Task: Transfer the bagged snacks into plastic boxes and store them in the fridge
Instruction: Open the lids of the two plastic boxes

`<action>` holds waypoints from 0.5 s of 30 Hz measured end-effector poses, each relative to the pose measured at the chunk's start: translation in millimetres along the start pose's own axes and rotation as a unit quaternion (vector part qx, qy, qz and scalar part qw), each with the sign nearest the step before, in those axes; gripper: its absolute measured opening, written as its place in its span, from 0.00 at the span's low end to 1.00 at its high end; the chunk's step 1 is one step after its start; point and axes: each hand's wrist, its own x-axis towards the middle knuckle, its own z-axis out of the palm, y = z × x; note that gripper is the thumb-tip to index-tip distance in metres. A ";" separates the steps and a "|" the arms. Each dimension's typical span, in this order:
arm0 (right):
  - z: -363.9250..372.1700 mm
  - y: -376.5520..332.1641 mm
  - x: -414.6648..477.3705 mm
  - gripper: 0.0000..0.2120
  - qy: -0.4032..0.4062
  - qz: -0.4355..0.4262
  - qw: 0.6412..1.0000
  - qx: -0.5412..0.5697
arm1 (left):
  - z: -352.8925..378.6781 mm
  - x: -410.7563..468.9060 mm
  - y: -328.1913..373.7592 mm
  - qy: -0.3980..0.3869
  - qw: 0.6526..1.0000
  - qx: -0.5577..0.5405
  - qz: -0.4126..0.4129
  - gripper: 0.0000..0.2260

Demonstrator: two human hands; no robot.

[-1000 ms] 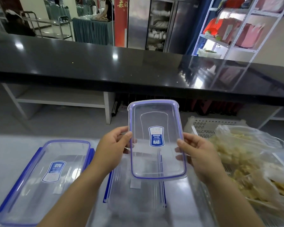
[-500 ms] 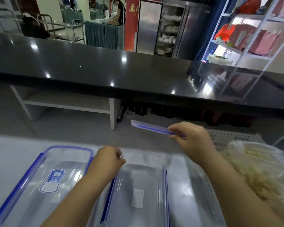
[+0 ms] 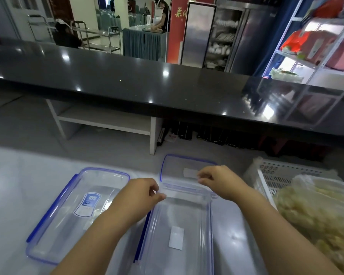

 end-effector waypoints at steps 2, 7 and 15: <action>-9.4 -4.3 -11.6 0.14 0.012 0.009 1.000 -0.012 | -10.3 -9.8 2.4 -0.015 0.998 0.038 0.037 0.13; -30.5 -27.4 -44.0 0.17 0.041 0.004 0.998 -0.052 | -37.9 -34.3 -1.5 -0.008 0.994 0.065 0.086 0.15; -16.7 -76.2 -68.4 0.21 0.022 -0.092 0.994 -0.048 | -62.1 -79.3 -44.0 0.109 0.994 -0.003 0.003 0.04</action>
